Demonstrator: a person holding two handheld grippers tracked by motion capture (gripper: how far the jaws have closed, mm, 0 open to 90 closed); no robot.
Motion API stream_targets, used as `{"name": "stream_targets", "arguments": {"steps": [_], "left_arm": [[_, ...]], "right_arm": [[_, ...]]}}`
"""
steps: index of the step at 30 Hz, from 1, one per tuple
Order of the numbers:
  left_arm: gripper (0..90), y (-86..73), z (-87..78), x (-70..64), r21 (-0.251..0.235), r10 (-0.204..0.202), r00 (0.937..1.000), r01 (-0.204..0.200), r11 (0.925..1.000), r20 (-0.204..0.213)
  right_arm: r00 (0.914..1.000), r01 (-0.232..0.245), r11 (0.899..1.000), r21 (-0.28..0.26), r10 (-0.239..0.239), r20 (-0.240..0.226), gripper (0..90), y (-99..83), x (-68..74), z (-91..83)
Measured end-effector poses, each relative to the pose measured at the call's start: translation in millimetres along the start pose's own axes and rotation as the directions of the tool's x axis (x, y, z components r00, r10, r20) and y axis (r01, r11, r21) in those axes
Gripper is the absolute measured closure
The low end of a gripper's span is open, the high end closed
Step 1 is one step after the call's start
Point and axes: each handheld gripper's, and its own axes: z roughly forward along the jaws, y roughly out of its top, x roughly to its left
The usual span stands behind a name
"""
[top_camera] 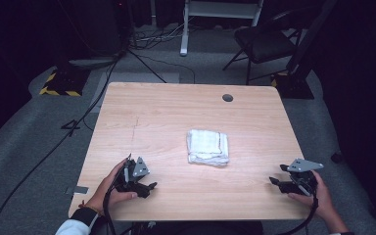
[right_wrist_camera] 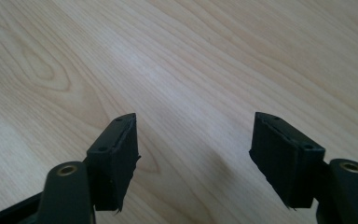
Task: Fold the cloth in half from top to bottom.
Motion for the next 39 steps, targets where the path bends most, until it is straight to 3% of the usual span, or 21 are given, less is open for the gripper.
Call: {"name": "stream_targets", "arguments": {"steps": [3,8,13,16,27,39], "left_arm": [[17.7,-4.7,1.7,2.2,0.015,-0.016,0.9999,0.016,0.9998,0.004],[16.8,-13.6,-0.6,8.3,-0.005,-0.062,0.9981,0.062,0.9981,0.001],[16.8,-26.9,-1.6,14.6,-0.049,-0.132,0.9901,0.134,0.9897,0.048],[16.8,-34.6,-2.7,14.5,-0.092,-0.141,0.9893,0.144,0.9853,0.039],[16.2,-35.1,-2.8,14.6,-0.093,-0.157,0.9873,0.158,0.983,0.024],[16.0,-35.1,-2.9,14.9,-0.092,-0.154,0.9877,0.156,0.9835,0.025]], "right_arm": [[0.9996,-0.028,1.0,-0.013,0.028,-0.004,29.5,-8.5,-3.5,-1.6],[0.9959,-0.089,0.995,-0.043,0.088,-0.016,27.7,-24.5,-9.3,-4.4],[0.9917,-0.129,0.99,-0.049,0.129,0.002,25.7,-29.0,-11.0,-6.2],[0.9896,-0.144,0.988,-0.059,0.144,0.0,25.2,-31.2,-11.7,-6.0],[0.9858,-0.165,0.985,-0.056,0.167,0.022,19.9,-30.6,-11.4,-4.3],[0.9849,-0.17,0.984,-0.057,0.172,0.024,19.9,-29.7,-12.1,-3.4]]}}
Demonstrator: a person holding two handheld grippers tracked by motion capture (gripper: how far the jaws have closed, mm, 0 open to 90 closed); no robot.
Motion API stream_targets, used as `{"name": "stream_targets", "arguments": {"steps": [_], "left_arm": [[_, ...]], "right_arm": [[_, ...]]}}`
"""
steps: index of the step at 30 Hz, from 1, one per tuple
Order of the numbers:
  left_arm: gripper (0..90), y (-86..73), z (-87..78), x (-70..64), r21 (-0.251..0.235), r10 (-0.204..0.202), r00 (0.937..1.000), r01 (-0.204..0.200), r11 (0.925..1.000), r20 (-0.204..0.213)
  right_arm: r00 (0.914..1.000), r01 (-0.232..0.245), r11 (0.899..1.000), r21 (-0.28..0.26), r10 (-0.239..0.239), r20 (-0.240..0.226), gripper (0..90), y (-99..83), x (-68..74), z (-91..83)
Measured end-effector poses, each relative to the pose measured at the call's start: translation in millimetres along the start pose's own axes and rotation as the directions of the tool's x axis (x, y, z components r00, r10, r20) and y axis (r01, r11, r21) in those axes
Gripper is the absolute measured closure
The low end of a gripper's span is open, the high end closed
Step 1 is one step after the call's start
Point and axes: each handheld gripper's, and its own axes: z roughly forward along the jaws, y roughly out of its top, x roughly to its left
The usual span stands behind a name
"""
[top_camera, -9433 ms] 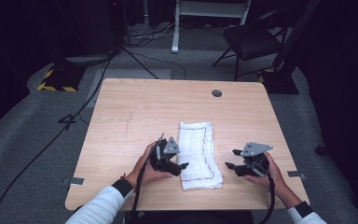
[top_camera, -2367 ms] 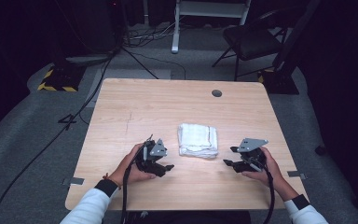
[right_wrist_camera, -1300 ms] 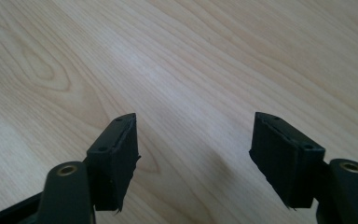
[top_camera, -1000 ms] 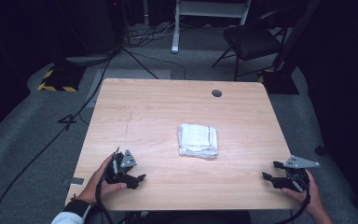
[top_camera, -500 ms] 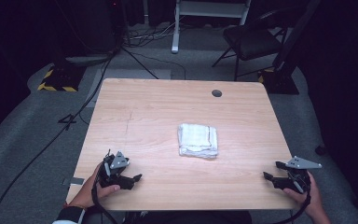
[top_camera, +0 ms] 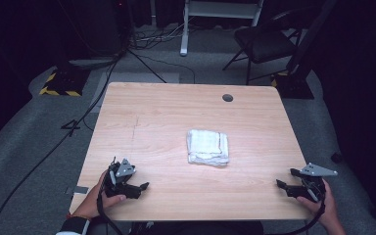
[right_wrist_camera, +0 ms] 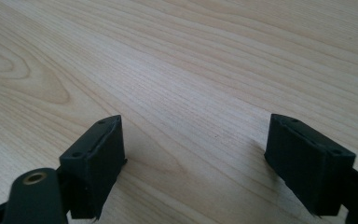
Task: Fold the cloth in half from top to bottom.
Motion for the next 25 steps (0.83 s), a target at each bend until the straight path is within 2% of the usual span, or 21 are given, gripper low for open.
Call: {"name": "stream_targets", "arguments": {"steps": [25], "left_arm": [[16.0,0.6,0.5,1.2,0.002,-0.002,1.0,0.002,1.0,0.001]], "right_arm": [[1.0,0.002,1.0,-0.001,-0.002,-0.005,20.1,0.1,-0.5,0.2]]}}
